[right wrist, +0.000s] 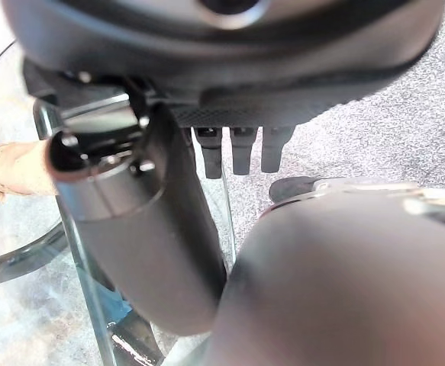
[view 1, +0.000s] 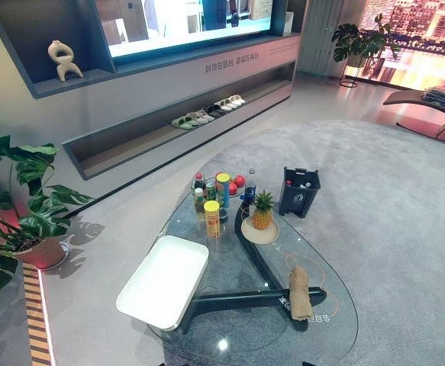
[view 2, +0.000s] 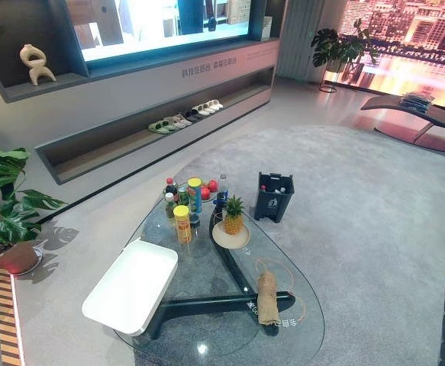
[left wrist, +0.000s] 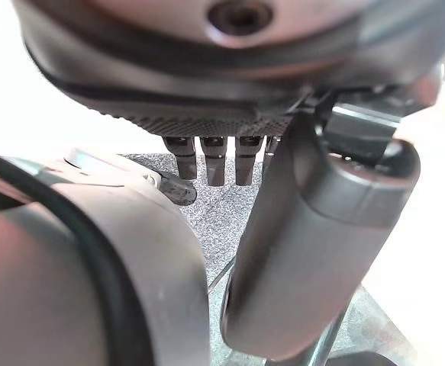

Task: Wipe the table with a cloth and put it in the basket.

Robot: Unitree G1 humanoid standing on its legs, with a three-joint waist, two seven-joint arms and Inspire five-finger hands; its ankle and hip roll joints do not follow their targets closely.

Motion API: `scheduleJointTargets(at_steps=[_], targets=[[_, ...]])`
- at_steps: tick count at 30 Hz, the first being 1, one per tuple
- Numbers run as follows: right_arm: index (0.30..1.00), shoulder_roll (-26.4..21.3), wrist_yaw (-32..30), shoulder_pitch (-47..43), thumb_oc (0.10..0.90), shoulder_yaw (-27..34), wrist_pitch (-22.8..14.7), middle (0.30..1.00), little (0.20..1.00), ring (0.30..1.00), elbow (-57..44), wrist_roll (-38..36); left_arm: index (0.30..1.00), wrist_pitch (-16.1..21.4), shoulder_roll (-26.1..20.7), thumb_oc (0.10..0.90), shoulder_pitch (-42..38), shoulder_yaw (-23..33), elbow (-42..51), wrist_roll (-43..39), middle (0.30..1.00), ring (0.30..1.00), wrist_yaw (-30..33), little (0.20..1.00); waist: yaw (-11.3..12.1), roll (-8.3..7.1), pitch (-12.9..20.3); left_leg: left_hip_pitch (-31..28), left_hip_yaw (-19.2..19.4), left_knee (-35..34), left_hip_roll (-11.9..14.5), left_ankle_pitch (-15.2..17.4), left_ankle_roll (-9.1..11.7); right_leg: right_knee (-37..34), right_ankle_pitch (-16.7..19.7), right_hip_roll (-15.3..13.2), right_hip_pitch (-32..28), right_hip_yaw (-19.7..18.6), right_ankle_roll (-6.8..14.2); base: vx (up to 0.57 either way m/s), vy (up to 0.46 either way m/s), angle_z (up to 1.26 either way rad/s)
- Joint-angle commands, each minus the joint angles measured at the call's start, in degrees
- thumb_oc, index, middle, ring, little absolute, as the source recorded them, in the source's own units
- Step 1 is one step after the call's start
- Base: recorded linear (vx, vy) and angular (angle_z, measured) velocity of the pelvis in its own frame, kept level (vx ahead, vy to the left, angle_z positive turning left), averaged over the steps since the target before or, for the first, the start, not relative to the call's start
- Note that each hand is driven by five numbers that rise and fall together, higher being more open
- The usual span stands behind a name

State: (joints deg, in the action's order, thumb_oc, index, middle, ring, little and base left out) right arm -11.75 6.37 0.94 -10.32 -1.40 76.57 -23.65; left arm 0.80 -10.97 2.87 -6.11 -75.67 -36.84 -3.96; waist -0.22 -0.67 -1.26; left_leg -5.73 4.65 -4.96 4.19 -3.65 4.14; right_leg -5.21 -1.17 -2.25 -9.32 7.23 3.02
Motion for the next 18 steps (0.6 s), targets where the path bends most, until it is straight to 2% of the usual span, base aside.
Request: scheduleJointTargets(at_steps=[1, 3, 4, 11, 18], targets=[[0.900, 0.68, -0.81, -3.00, 0.800, -1.00, -0.71, 0.900, 0.900, 0.900, 1.34, 1.41, 0.900, 1.05, 1.61, 0.800, -5.14, -0.36, -3.97, 1.22, 0.900, 0.900, 0.44, 0.900, -0.04, -1.54, -1.93, -1.79, 1.47, 0.39, -3.67, 4.95, -2.35, 0.98, 2.39, -1.37, 2.23, 2.51, 2.19, 0.00, 0.000, 0.00], [0.900, 0.69, -1.08, -2.99, 0.800, -1.08, -1.07, 0.900, 0.900, 0.900, 1.35, 1.57, 0.900, 1.08, 1.63, 0.800, -5.08, -0.34, -3.96, 1.22, 0.900, 0.900, 0.56, 0.900, -0.04, -1.55, -1.91, -1.79, 1.52, 0.38, -3.67, 4.95, -2.35, 0.96, 2.38, -1.37, 2.22, 2.54, 2.18, 0.00, 0.000, 0.00], [0.900, 0.63, -2.52, -3.07, 0.800, -1.37, -3.37, 0.900, 0.900, 0.900, 0.90, 2.40, 0.900, 1.46, 1.69, 0.800, -4.96, -0.23, -3.89, 1.31, 0.900, 0.900, 0.61, 0.900, 0.00, -1.60, -2.07, -1.66, 1.60, 0.57, -3.65, 4.97, -2.30, 1.03, 2.41, -1.43, 2.33, 2.55, 2.24, 0.00, 0.000, 0.00], [0.900, 0.11, -4.37, -3.09, 0.800, -1.17, -7.50, 0.900, 0.900, 0.900, -1.78, 1.02, 0.900, 1.91, 1.53, 0.800, -4.47, -0.54, -3.34, 2.11, 0.900, 0.900, 0.37, 0.900, -0.21, -1.88, -2.98, -1.28, 2.49, 1.14, -3.44, 5.15, -2.36, 1.08, 2.67, -1.45, 2.91, 2.37, 2.40, 0.01, -0.012, -0.04], [0.900, -1.48, -5.93, -3.95, 0.800, -4.57, -12.31, 0.900, 0.900, 0.900, -12.78, -0.96, 0.900, 2.92, 0.73, 0.800, -4.14, -2.50, -1.02, 2.15, 0.900, 0.900, 0.27, 0.900, -0.52, -2.46, -6.17, 3.14, 3.75, 5.29, -3.41, 5.87, -2.65, 2.07, 3.29, -1.56, 6.74, 1.80, 2.17, -0.05, -0.039, -0.09]])
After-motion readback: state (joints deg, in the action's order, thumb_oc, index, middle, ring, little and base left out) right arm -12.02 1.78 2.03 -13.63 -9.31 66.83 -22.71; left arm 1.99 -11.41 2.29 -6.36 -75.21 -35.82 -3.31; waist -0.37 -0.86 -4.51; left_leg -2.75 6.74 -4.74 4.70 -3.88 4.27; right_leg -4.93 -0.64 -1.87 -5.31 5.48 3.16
